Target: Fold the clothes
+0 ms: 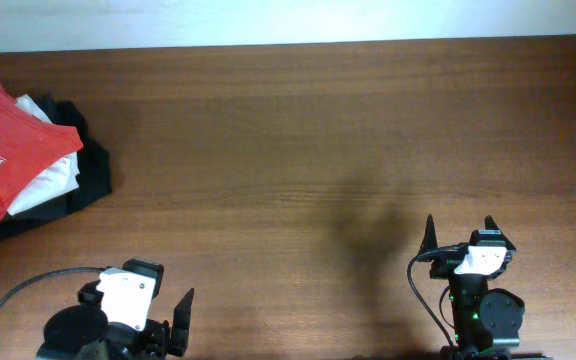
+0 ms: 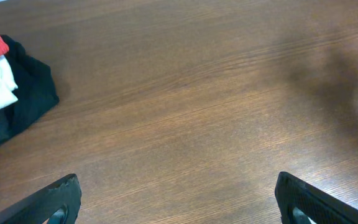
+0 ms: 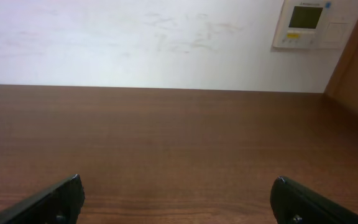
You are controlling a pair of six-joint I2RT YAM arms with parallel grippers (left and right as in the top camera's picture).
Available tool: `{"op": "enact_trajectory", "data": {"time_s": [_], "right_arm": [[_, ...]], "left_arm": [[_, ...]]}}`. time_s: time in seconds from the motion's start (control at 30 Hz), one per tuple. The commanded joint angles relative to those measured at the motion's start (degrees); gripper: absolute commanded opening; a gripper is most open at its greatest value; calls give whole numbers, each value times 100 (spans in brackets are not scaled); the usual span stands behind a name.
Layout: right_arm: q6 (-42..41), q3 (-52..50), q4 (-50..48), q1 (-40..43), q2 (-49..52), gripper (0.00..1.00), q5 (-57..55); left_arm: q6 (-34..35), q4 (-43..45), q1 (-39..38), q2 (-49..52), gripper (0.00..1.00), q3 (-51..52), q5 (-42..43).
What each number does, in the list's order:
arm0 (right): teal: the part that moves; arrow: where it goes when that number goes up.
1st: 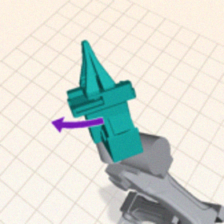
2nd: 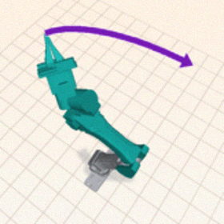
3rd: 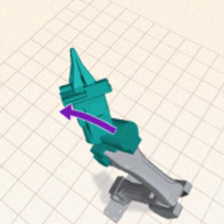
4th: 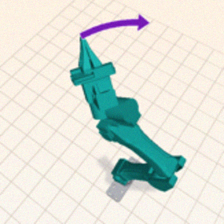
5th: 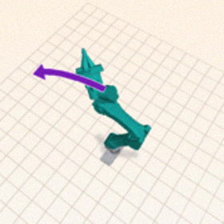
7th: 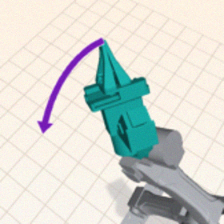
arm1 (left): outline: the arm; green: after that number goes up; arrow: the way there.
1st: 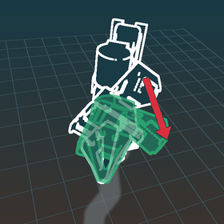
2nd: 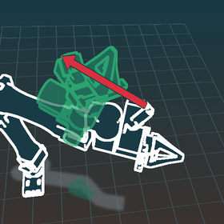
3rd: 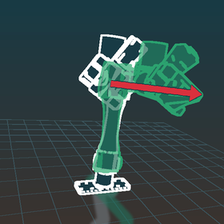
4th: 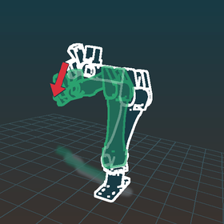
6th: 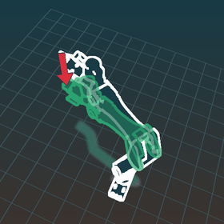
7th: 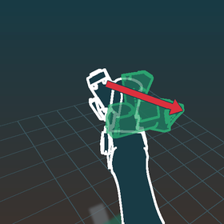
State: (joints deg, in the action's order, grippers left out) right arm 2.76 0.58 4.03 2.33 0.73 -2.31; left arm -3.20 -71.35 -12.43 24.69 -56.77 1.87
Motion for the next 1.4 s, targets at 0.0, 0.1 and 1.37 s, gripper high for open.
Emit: {"op": "enact_trajectory", "data": {"time_s": [0.0, 0.1, 1.37], "right_arm": [[-66, -26, 50, 33, -52, 99, 31], [-66, -26, 50, 33, -52, 99, 31], [-66, -26, 50, 33, -52, 99, 31]], "left_arm": [[37, 11, 7, -28, 99, 0, -20], [37, 15, 85, -142, 99, 13, -20], [-9, 6660, 896, -2439, 99, 5628, -173]]}}
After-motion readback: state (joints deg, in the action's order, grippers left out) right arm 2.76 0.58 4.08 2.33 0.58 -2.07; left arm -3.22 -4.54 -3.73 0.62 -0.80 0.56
